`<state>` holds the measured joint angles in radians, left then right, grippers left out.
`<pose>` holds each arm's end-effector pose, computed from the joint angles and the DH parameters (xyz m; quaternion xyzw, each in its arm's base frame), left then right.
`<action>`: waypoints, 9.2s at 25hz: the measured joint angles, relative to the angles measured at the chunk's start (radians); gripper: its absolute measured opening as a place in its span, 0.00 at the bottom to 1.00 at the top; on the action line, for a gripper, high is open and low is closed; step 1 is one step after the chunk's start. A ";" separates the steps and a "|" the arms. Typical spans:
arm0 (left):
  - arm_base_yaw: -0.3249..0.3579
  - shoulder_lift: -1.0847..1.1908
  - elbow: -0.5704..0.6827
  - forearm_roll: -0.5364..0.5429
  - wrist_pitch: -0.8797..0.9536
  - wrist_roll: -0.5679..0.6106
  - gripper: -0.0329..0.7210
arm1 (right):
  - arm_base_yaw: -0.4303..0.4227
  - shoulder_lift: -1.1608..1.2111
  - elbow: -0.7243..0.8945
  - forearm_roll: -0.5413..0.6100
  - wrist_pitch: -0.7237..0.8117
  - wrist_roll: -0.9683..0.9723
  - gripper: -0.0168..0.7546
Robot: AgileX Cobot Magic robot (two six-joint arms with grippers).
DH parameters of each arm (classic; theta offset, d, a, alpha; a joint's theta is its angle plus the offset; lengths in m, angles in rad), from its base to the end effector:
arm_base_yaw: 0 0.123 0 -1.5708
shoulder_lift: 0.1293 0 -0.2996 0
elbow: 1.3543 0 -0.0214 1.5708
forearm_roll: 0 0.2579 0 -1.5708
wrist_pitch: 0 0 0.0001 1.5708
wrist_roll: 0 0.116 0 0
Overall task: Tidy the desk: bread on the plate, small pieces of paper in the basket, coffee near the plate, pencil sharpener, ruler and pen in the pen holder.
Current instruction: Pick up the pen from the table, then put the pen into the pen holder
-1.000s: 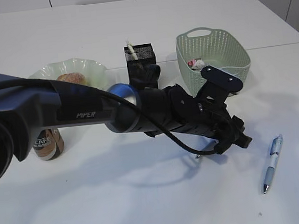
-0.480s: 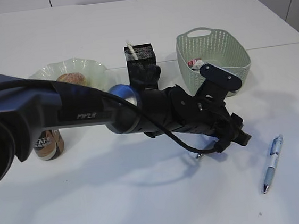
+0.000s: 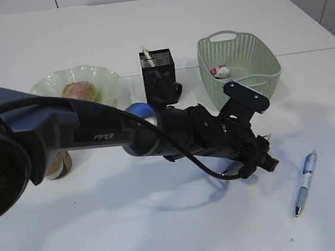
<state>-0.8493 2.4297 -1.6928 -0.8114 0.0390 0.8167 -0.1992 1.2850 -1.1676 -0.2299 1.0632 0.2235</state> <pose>0.3666 -0.4218 0.0762 0.3794 0.8179 -0.1886 0.3892 0.2552 -0.0751 0.3321 0.1727 0.9501 -0.1077 0.2362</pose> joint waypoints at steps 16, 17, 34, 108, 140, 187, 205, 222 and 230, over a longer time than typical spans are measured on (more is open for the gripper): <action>0.000 0.012 0.000 -0.002 -0.002 0.000 0.50 | 0.000 0.000 0.000 0.004 -0.001 0.000 0.43; 0.000 0.012 0.000 -0.002 -0.002 0.000 0.50 | 0.000 0.000 0.000 0.004 -0.001 0.000 0.43; 0.000 0.022 -0.004 -0.004 -0.009 0.000 0.31 | 0.000 0.000 0.000 0.008 -0.006 0.000 0.43; 0.028 -0.289 -0.004 -0.022 -0.105 0.000 0.12 | 0.000 0.000 0.001 0.037 -0.023 0.000 0.43; 0.339 -0.409 -0.004 -0.420 0.784 0.133 0.12 | 0.000 0.000 0.001 0.040 -0.023 0.000 0.43; 0.512 -0.229 -0.017 -0.967 0.561 1.034 0.12 | 0.000 0.000 0.001 0.045 -0.025 0.000 0.43; 0.546 -0.095 -0.259 -0.967 0.547 0.985 0.12 | 0.000 0.000 0.001 0.045 -0.025 0.000 0.43; 0.546 0.097 -0.475 -0.967 0.541 0.957 0.12 | 0.000 0.000 0.001 0.052 -0.027 0.000 0.43; 0.547 0.116 -0.492 -0.967 0.492 0.957 0.12 | 0.000 0.000 0.001 0.073 -0.030 0.000 0.43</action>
<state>-0.3023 2.5456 -2.1844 -1.7786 0.5313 1.7734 -0.1992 1.2850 -1.1668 -0.1570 1.0336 0.2235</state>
